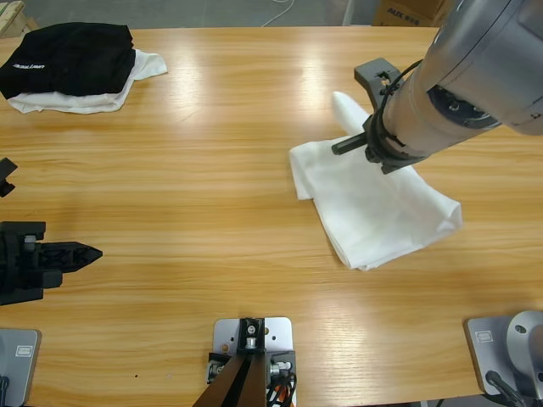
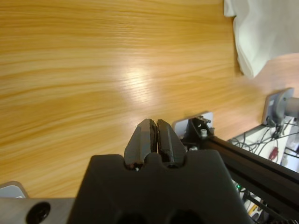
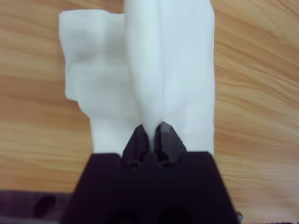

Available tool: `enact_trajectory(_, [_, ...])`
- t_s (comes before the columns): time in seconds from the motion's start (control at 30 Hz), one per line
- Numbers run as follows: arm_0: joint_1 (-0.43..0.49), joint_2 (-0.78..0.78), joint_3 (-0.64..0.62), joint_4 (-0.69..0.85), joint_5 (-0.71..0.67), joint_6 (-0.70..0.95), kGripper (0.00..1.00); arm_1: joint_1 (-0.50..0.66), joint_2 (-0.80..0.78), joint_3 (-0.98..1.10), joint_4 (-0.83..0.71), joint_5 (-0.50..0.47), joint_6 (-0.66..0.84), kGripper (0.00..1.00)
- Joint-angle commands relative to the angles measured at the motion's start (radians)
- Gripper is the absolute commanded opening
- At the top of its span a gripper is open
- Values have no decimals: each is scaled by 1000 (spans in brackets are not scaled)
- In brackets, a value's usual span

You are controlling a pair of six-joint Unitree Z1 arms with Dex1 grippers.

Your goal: Fold clothes

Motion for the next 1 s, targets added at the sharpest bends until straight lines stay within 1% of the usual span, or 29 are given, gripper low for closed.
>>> enact_trajectory(0.03, [-8, 10, 34, -10, -9, -17, 0, 75, 51, 7, -39, 72, 23, 0])
enact_trajectory(0.17, [-8, 11, 37, -10, -9, -17, 0, 96, 68, 9, -59, 110, 39, 0])
enact_trajectory(0.3, [-8, 10, 41, -11, -9, -18, 0, 103, 91, 9, -95, 221, 48, 0])
enact_trajectory(0.37, [-8, 9, 42, -11, -9, -20, 0, 117, 90, 16, -122, 251, 66, 0])
enact_trajectory(0.43, [-8, 8, 43, -11, -9, -20, 0, 127, 100, 29, -150, 302, 70, 0])
enact_trajectory(0.57, [-8, 2, 43, -10, -9, -20, 0, 132, 124, 75, -204, 349, 88, 0])
enact_trajectory(0.63, [-8, -2, 46, -10, -9, -20, 0, 132, 132, 111, -247, 387, 98, 0])
enact_trajectory(0.73, [-8, -2, 48, -10, -9, -20, 0, 134, 144, 187, -347, 473, 125, 0])
enact_trajectory(0.8, [-9, -2, 48, -10, -9, -20, 0, 134, 144, 229, -409, 513, 140, 0])
enact_trajectory(1.0, [-9, 0, 49, -10, -9, -24, 0, 134, 122, 246, -441, 522, 143, 0])
